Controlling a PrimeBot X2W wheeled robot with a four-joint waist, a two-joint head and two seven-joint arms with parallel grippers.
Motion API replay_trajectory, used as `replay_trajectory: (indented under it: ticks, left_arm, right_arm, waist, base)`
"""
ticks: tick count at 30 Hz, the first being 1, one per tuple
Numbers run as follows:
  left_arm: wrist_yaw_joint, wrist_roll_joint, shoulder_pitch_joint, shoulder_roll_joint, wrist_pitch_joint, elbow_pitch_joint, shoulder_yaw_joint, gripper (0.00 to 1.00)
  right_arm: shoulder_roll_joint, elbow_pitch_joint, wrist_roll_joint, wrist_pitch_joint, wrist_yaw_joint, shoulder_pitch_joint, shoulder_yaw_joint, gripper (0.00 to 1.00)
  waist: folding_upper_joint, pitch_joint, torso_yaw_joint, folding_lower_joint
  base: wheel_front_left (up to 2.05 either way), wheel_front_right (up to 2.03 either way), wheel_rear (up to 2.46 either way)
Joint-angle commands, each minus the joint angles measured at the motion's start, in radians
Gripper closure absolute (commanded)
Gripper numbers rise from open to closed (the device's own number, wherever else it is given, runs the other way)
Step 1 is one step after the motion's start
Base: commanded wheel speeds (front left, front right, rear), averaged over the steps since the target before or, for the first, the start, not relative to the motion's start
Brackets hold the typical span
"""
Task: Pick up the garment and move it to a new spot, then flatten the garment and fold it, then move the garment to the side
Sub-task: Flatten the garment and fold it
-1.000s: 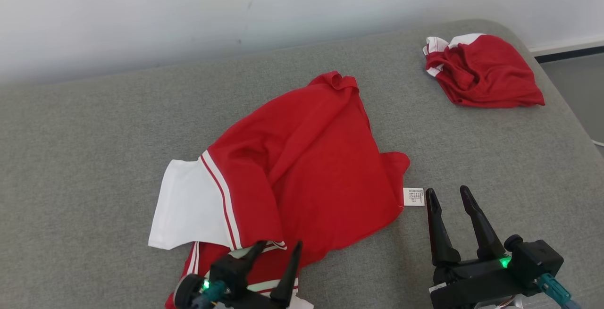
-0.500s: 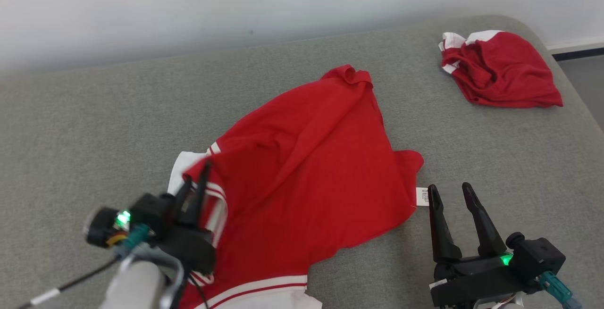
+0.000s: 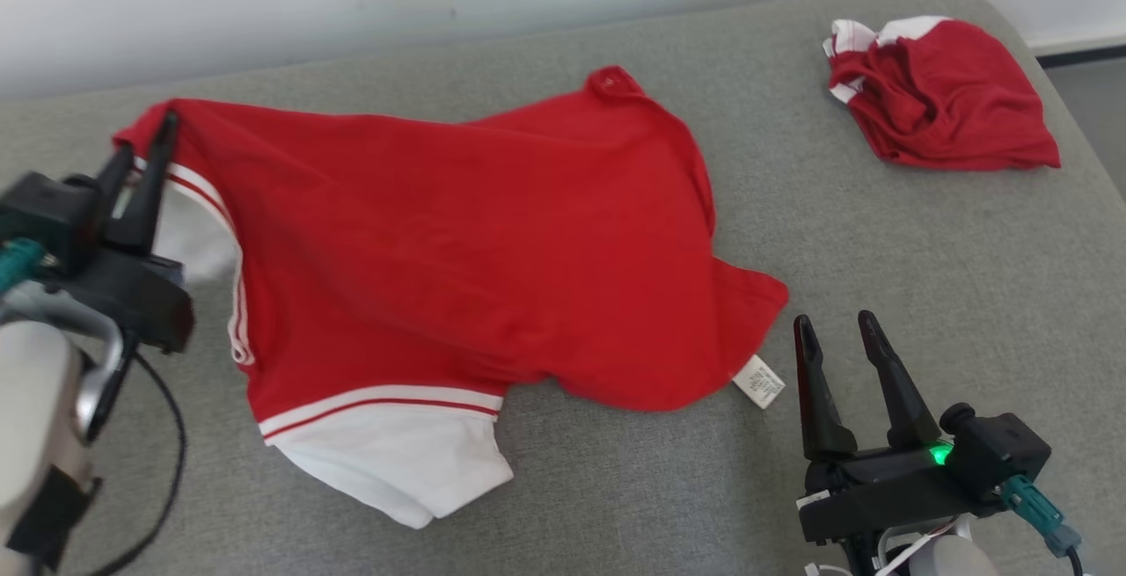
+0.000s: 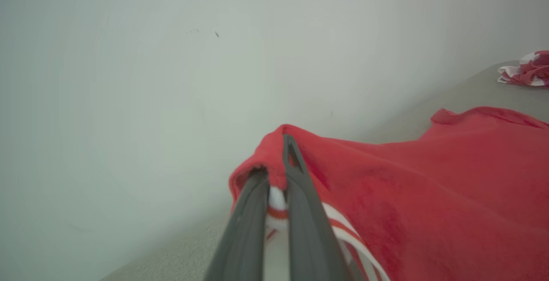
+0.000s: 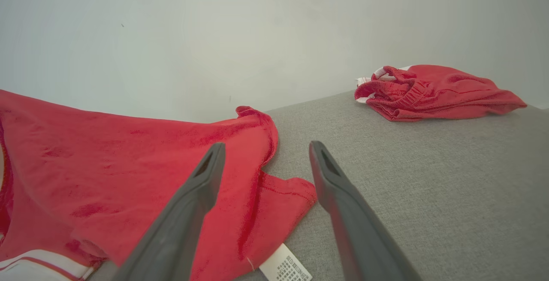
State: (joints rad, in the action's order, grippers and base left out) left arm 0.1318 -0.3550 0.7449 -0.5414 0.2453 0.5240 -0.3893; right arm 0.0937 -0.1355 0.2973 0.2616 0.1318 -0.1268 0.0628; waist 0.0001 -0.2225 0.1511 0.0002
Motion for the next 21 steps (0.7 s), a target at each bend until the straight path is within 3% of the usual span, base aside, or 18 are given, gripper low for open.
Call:
replay_trajectory:
  ticks: [1, 4, 5, 6, 7, 16, 21]
  left_arm:
    - [-0.003, -0.005, 0.013, -0.009, 0.001, 0.007, 0.0, 1.0]
    - [-0.003, -0.033, 0.041, -0.031, 0.002, 0.059, -0.017, 1.0]
    - [-0.003, -0.039, 0.048, -0.03, 0.004, 0.076, -0.028, 0.84]
    - [-0.003, -0.045, 0.054, -0.033, 0.005, 0.095, -0.037, 0.58]
    - [-0.003, -0.049, 0.061, -0.037, 0.007, 0.114, -0.039, 0.0]
    - [-0.002, -0.082, 0.032, -0.024, 0.02, 0.2, -0.046, 0.0]
    - [-0.01, -0.092, -0.03, -0.027, 0.02, 0.153, -0.002, 0.0]
  right_arm:
    - [0.0, 0.0, -0.007, 0.004, -0.003, -0.005, -0.003, 0.0]
    - [0.0, -0.008, -0.009, 0.004, -0.003, -0.01, -0.005, 0.0]
    - [0.001, -0.01, -0.009, 0.004, -0.003, -0.012, -0.006, 0.0]
    - [0.001, -0.013, -0.009, 0.004, -0.003, -0.012, -0.008, 0.0]
    - [0.001, -0.016, -0.01, 0.004, -0.003, -0.012, -0.009, 0.0]
    - [0.0, -0.035, -0.015, 0.004, -0.003, 0.008, -0.029, 0.0]
    - [-0.005, -0.035, -0.019, 0.004, -0.003, 0.027, -0.036, 0.0]
  waist:
    - [-0.0001, -0.016, 0.015, -0.0002]
    - [-0.0001, -0.029, 0.025, -0.0002]
    - [-0.0001, -0.03, 0.027, -0.0002]
    - [-0.0001, -0.032, 0.029, -0.0002]
    - [-0.0001, -0.032, 0.03, -0.0002]
    - [-0.0001, 0.014, 0.002, -0.0002]
    - [-0.0001, 0.051, -0.026, -0.0002]
  base:
    - [0.0, 0.0, 0.0]
    - [0.0, 0.0, 0.0]
    - [0.0, 0.0, 0.0]
    - [0.0, 0.0, 0.0]
    - [0.0, 0.0, 0.0]
    - [0.0, 0.0, 0.0]
    - [0.0, 0.0, 0.0]
